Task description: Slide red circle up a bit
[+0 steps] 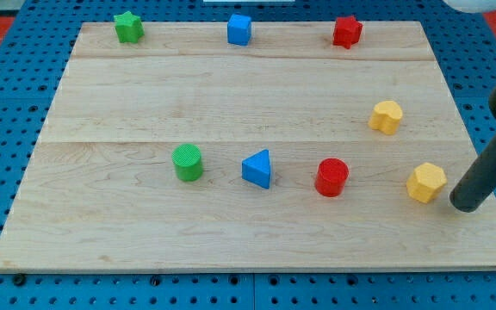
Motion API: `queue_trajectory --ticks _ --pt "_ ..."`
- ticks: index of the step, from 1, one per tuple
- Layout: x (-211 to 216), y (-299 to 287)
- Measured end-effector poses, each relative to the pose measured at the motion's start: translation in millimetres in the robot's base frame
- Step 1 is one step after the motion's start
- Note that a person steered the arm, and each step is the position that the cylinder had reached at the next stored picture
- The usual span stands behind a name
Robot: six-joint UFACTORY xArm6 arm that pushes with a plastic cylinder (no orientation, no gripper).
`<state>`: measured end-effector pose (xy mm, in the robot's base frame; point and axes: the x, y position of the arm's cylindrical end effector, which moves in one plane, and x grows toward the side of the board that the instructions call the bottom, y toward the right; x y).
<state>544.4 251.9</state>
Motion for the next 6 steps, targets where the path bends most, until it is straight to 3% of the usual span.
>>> queue_trajectory --ticks 1,2,4,6 --pt "60 -16" --pt "71 -54" --pt "31 -149" --pt "-12 -148"
